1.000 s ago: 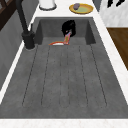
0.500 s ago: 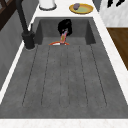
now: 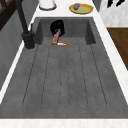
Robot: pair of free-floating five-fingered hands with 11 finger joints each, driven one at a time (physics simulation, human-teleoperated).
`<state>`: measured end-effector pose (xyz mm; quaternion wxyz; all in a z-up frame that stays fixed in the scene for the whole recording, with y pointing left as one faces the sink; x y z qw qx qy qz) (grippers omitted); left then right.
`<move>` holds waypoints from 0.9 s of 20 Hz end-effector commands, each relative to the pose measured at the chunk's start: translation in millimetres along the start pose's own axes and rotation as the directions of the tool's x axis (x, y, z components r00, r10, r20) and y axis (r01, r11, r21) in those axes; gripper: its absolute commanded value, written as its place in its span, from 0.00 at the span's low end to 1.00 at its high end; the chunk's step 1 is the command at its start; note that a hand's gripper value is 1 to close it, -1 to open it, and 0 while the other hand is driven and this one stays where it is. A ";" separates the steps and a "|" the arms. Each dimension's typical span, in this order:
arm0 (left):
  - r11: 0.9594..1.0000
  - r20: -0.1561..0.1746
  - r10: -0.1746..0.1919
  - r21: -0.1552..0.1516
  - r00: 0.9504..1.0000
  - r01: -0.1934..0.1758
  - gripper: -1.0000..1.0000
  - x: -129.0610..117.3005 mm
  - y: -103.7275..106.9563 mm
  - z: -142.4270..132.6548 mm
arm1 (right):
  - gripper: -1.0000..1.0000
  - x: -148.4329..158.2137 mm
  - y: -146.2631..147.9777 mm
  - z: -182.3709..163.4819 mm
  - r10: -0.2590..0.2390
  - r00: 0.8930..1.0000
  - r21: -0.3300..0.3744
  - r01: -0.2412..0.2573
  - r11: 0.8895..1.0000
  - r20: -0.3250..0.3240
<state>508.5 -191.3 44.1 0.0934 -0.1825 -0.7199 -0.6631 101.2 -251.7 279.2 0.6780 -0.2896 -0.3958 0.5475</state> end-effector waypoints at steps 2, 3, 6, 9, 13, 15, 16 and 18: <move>0.999 0.044 -0.048 -0.022 0.998 0.049 1.00 -39.2 -24.3 -2.3 | 0.50 0.0 0.0 0.0 0.000 1.000 0.000 0.000 1.000 0.000; 0.998 0.048 -0.052 -0.023 0.998 0.053 1.00 -46.3 -29.4 -2.9 | 0.50 0.0 0.0 0.0 0.000 1.000 0.000 0.000 1.000 0.000; 0.997 0.086 -0.069 -0.019 0.994 0.071 1.00 -57.8 -44.9 0.4 | 0.50 0.0 0.0 0.0 0.000 1.000 0.000 0.000 1.000 0.000; 0.998 0.118 -0.035 -0.041 0.992 0.040 1.00 -65.5 -63.5 2.0 | 0.50 0.0 0.0 0.0 0.000 1.000 0.000 0.000 1.000 0.000; 0.997 0.117 -0.045 -0.052 0.992 0.051 1.00 -72.9 -72.9 1.4 | 0.50 0.0 0.0 0.0 0.000 1.000 0.000 0.000 1.000 0.000; 0.994 0.109 -0.095 -0.046 0.990 0.100 1.00 -73.1 -72.8 -0.8 | 0.50 0.0 0.0 0.0 0.000 1.000 0.000 0.000 1.000 0.000; 0.992 0.108 -0.111 -0.041 0.988 0.116 1.00 -73.1 -73.9 -1.8 | 0.50 0.0 0.0 0.0 0.000 1.000 0.000 0.000 1.000 0.000; 0.988 0.100 -0.151 -0.025 0.983 0.155 1.00 -64.7 -70.1 -1.3 | 0.50 0.0 0.0 0.0 0.000 1.000 0.000 0.000 1.000 0.000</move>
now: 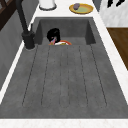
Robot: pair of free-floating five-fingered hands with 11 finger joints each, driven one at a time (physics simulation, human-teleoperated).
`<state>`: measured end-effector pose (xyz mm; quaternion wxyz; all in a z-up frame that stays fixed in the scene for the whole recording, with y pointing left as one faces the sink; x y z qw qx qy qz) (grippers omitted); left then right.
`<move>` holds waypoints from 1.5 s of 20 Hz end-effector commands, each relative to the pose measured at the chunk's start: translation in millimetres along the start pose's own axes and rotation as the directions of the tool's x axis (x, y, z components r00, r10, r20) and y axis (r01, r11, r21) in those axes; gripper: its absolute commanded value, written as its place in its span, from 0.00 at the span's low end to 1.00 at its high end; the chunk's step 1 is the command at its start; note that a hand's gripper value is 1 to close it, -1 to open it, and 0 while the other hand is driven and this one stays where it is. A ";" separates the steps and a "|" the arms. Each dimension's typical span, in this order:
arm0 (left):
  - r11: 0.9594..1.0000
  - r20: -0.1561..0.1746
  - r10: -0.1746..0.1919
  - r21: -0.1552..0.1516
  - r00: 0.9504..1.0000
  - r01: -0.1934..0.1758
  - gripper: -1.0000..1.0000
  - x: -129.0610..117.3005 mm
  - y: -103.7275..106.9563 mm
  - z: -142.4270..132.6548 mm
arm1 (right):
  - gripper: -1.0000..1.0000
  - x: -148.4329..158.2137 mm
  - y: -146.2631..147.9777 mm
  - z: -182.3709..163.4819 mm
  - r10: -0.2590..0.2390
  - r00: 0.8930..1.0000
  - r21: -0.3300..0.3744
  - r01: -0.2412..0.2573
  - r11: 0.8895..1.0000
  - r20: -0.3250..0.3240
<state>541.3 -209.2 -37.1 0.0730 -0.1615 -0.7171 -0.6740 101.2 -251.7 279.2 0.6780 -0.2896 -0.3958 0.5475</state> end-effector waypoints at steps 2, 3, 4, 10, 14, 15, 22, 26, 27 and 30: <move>0.996 0.091 -0.075 -0.032 0.993 0.079 1.00 8.4 -1.4 6.1 | 0.50 0.0 0.0 0.0 0.000 1.000 0.000 0.000 1.000 0.000; 0.997 0.083 -0.065 -0.034 0.994 0.068 0.00 15.2 -1.2 4.9 | 0.50 0.0 0.0 0.0 0.000 1.000 0.000 0.000 1.000 0.000; 0.999 0.053 -0.045 0.002 0.998 0.045 0.00 22.3 -2.6 0.9 | 0.50 0.0 0.0 0.0 0.000 1.000 0.000 0.000 1.000 0.000; 1.000 0.060 -0.011 -0.011 0.998 0.012 0.00 38.0 24.2 2.3 | 0.50 0.0 0.0 0.0 0.000 1.000 0.000 0.000 1.000 0.000; 1.000 0.081 0.017 -0.021 0.997 -0.016 0.00 45.9 47.7 10.2 | 0.50 0.0 0.0 0.0 0.000 1.000 0.000 0.000 1.000 0.000; 0.999 0.080 0.031 -0.020 0.996 -0.029 0.00 48.4 53.0 10.5 | 0.50 0.0 0.0 0.0 0.000 1.000 0.000 0.000 1.000 0.000; 1.000 0.107 0.007 -0.019 0.994 -0.005 0.00 60.9 77.4 26.6 | 0.50 0.0 0.0 0.0 0.000 1.000 0.000 0.000 1.000 0.000; 1.000 0.077 0.024 -0.018 0.997 -0.023 0.00 72.0 87.3 28.3 | 0.50 0.0 0.0 0.0 0.000 1.000 0.000 0.000 1.000 0.000; 1.000 0.075 0.014 -0.016 0.997 -0.013 0.00 76.1 88.5 30.2 | 0.50 0.0 0.0 0.0 0.000 1.000 0.000 0.000 1.000 0.000; 1.000 0.067 0.006 -0.008 0.998 -0.006 0.00 87.4 93.7 35.6 | 0.50 0.0 0.0 0.0 0.000 1.000 0.000 0.000 1.000 0.000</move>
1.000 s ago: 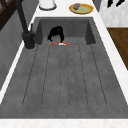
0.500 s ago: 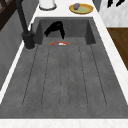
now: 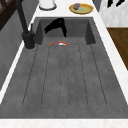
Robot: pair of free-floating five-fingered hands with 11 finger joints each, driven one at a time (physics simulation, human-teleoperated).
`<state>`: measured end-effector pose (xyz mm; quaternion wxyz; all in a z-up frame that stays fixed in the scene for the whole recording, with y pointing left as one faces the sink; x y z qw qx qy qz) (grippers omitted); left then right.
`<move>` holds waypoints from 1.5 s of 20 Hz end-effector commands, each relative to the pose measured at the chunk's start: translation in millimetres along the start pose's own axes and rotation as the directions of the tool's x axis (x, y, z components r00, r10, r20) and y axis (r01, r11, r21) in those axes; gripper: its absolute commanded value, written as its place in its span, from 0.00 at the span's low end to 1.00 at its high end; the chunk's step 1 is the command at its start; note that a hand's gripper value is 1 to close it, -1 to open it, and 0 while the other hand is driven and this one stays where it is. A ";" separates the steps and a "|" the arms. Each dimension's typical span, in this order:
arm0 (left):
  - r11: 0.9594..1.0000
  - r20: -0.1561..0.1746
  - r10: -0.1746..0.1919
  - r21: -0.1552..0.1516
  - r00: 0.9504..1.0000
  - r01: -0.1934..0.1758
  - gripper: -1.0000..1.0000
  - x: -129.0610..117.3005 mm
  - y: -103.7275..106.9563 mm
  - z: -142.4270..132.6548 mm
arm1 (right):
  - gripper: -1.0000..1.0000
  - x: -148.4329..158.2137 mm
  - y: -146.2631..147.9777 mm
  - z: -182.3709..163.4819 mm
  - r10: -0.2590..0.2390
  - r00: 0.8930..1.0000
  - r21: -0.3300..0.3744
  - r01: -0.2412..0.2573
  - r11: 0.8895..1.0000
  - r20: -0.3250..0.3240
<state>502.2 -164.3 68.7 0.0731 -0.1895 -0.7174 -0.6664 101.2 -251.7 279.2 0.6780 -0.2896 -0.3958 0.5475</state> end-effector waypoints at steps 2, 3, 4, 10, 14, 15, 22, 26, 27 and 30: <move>0.999 0.019 -0.039 -0.013 0.999 0.039 0.00 19.3 6.8 8.8 | 0.50 0.0 0.0 0.0 0.000 1.000 0.000 0.000 1.000 0.000; 0.999 0.013 -0.045 -0.012 0.999 0.045 0.00 25.1 8.1 9.9 | 0.50 0.0 0.0 0.0 0.000 1.000 0.000 0.000 1.000 0.000; 0.997 0.028 -0.078 -0.007 0.997 0.078 0.00 31.3 10.0 10.6 | 0.50 0.0 0.0 0.0 0.000 1.000 0.000 0.000 1.000 0.000; 0.999 0.025 -0.048 -0.003 0.999 0.048 0.00 50.9 35.1 18.3 | 0.50 0.0 0.0 0.0 0.000 1.000 0.000 0.000 1.000 0.000; 0.999 0.034 -0.042 -0.007 0.999 0.042 0.00 65.8 47.4 25.4 | 0.50 0.0 0.0 0.0 0.000 1.000 0.000 0.000 1.000 0.000; 0.999 0.030 -0.039 -0.007 0.999 0.039 0.00 69.1 49.0 27.4 | 0.50 0.0 0.0 0.0 0.000 1.000 0.000 0.000 1.000 0.000; 0.999 -0.031 -0.025 0.035 0.999 0.026 0.00 83.9 48.2 62.8 | 0.50 0.0 0.0 0.0 0.000 1.000 0.000 0.000 1.000 0.000; 1.000 0.008 -0.026 0.005 1.000 0.026 0.00 96.3 55.5 75.8 | 0.50 0.0 0.0 0.0 0.000 1.000 0.000 0.000 1.000 0.000; 1.000 0.006 -0.023 0.006 1.000 0.023 0.00 101.3 58.7 80.8 | 0.50 0.0 0.0 0.0 0.000 1.000 0.000 0.000 1.000 0.000; 1.000 0.004 -0.016 0.003 1.000 0.016 0.00 113.3 69.6 94.2 | 0.50 0.0 0.0 0.0 0.000 1.000 0.000 0.000 1.000 0.000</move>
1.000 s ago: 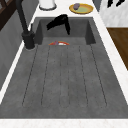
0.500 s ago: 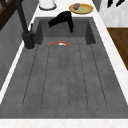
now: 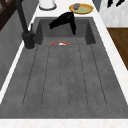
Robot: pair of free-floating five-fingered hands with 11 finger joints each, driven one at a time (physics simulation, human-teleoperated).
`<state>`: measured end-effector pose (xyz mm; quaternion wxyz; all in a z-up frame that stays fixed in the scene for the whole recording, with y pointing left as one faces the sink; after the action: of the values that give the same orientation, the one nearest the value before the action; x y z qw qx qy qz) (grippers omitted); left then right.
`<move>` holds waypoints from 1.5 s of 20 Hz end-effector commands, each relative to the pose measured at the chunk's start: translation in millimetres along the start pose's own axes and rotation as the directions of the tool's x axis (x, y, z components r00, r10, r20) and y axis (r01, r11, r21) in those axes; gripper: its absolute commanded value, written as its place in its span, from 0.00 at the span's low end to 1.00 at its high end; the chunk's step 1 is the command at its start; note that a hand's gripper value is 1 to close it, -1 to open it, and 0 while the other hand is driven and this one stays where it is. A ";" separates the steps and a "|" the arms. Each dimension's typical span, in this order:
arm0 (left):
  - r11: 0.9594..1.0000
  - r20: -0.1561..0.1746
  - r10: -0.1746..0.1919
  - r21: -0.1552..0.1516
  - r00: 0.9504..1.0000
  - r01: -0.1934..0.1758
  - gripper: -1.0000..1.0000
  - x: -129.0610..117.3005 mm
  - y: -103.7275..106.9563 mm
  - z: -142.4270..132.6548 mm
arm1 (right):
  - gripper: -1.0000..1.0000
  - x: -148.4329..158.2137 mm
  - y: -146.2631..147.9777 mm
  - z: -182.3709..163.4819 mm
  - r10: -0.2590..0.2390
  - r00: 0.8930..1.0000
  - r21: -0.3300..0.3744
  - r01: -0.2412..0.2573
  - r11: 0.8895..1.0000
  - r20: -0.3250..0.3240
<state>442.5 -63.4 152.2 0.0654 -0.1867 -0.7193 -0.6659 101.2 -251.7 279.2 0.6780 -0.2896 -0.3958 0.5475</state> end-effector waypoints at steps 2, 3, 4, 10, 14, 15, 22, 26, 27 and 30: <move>1.000 -0.001 0.000 0.000 1.000 0.000 0.00 20.3 16.9 21.4 | 0.50 0.0 0.0 0.0 0.000 1.000 0.000 0.000 1.000 0.000; 1.000 0.000 0.002 0.000 1.000 -0.002 0.00 24.1 20.9 26.0 | 0.50 0.0 0.0 0.0 0.000 1.000 0.000 0.000 1.000 0.000; 1.000 0.000 0.011 0.002 1.000 -0.011 0.00 27.8 26.5 30.5 | 0.50 0.0 0.0 0.0 0.000 1.000 0.000 0.000 1.000 0.000; 0.999 0.000 0.043 0.008 0.999 -0.043 0.00 38.4 35.9 75.6 | 0.50 0.0 0.0 0.0 0.000 1.000 0.000 0.000 1.000 0.000; 1.000 -0.003 0.014 -0.002 1.000 -0.014 0.00 44.4 36.7 105.7 | 0.50 0.0 0.0 0.0 0.000 1.000 0.000 0.000 1.000 0.000; 1.000 -0.004 0.006 -0.006 1.000 -0.006 0.00 46.2 37.2 113.2 | 0.50 0.0 0.0 0.0 0.000 1.000 0.000 0.000 1.000 0.000; 1.000 -0.028 -0.029 0.002 0.999 0.029 0.00 70.0 13.5 159.6 | 0.50 0.0 0.0 0.0 0.000 1.000 0.000 0.000 1.000 0.000; 1.000 -0.015 -0.019 0.006 1.000 0.019 0.00 93.7 3.4 183.9 | 0.50 0.0 0.0 0.0 0.000 1.000 0.000 0.000 1.000 0.000; 1.000 -0.014 -0.018 0.007 1.000 0.018 0.00 99.3 0.7 190.0 | 0.50 0.0 0.0 0.0 0.000 1.000 0.000 0.000 1.000 0.000; 1.000 -0.028 -0.013 0.021 1.000 0.013 0.00 115.1 -5.8 204.9 | 0.50 0.0 0.0 0.0 0.000 1.000 0.000 0.000 1.000 0.000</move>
<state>379.4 142.1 167.2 0.0655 -0.1847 -0.7178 -0.6681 101.2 -251.7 279.2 0.6780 -0.2896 -0.3958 0.5475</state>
